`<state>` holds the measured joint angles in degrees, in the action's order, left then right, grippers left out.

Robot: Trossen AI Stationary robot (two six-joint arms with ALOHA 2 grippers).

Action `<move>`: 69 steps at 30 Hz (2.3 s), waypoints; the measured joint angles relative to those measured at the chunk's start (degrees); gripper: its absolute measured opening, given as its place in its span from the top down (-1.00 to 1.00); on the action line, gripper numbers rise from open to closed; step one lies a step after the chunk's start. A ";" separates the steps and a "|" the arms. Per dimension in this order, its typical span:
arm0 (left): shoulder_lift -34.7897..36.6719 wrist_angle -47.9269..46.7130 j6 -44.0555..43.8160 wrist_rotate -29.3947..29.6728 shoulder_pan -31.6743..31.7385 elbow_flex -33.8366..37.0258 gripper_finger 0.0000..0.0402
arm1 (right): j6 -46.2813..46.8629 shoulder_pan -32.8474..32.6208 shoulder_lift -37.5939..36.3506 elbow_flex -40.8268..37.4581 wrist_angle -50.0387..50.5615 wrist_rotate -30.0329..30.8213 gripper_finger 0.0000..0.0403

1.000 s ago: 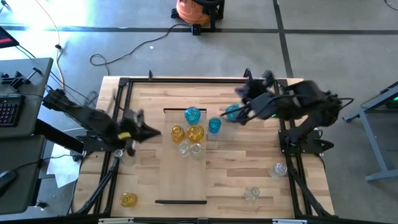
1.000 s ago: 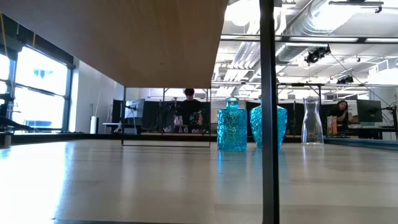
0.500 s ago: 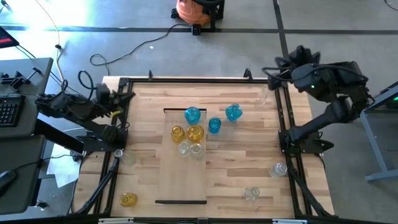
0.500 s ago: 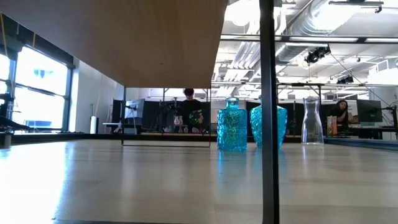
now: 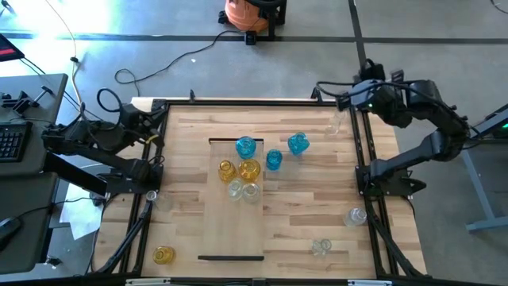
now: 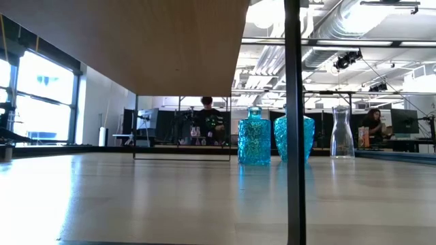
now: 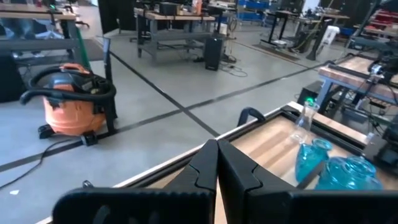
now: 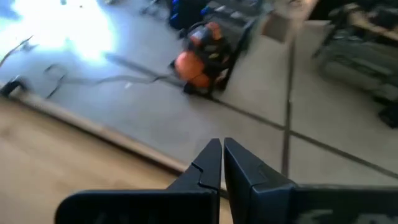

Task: Sort vases onto shelf
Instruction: Put the bottom blue vase on the shelf to align with the other blue vase

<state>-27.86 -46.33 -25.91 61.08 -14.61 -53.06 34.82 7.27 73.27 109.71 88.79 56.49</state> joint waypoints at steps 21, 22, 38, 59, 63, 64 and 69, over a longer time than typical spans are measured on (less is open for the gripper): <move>-0.04 0.28 -1.45 -6.89 -0.02 0.02 1.00 | -6.61 -0.02 0.25 0.04 -0.32 -25.63 1.00; -0.04 0.28 -1.14 -6.89 -0.02 0.02 1.00 | -6.52 -0.02 0.25 0.04 -0.32 -27.16 1.00; -0.04 0.26 0.19 -6.97 -0.02 0.02 1.00 | -6.56 -0.02 0.25 0.04 -0.31 -36.05 1.00; -0.04 0.22 1.04 -7.01 -0.02 0.02 1.00 | -6.41 -0.02 0.25 0.04 -0.31 -36.11 1.00; -0.04 0.22 -1.48 -7.08 -0.02 0.02 1.00 | -6.39 -0.02 0.25 0.04 -3.03 -36.11 1.00; -0.04 0.22 -2.01 -7.08 -0.02 0.02 1.00 | -6.39 -0.02 0.27 0.04 -4.58 -36.11 1.00; -0.36 0.20 -3.14 -7.12 -0.02 0.04 1.00 | -13.96 -0.02 0.27 0.04 -14.53 -34.65 1.00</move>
<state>-28.22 -46.12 -29.05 53.96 -14.63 -53.01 20.85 7.25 73.54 109.75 74.26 21.85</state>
